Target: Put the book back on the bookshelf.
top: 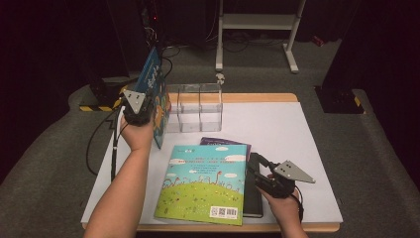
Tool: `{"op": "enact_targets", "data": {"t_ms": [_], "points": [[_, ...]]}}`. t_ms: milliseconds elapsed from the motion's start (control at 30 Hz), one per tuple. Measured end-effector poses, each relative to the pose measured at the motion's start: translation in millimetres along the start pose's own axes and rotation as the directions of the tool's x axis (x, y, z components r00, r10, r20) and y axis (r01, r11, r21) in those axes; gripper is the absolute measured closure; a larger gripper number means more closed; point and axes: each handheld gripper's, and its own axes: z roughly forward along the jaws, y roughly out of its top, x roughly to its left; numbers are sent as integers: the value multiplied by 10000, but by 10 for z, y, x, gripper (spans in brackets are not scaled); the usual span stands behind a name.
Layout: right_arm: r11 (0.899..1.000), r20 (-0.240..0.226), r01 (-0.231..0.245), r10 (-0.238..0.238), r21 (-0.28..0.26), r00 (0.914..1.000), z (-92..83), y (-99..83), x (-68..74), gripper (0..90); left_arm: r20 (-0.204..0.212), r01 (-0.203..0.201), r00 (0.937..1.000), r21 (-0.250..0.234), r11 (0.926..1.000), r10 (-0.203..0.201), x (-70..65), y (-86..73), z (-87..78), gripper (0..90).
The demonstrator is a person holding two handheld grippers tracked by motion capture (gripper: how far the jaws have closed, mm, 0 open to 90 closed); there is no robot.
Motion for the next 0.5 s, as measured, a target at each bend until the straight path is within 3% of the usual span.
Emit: {"op": "enact_targets", "data": {"t_ms": [200, 500], "points": [[10000, -9, 1, -1, 1, 10000, 1, 2, 6, 508, 70, 159, 9998, 90, 9998, -160, 7, 5, -4, 773], [10000, -23, 19, -19, 64, 10000, 14, 0, 14, 501, 322, 955, 9948, 461, 9944, -971, 90, -45, -32, 642]]}}
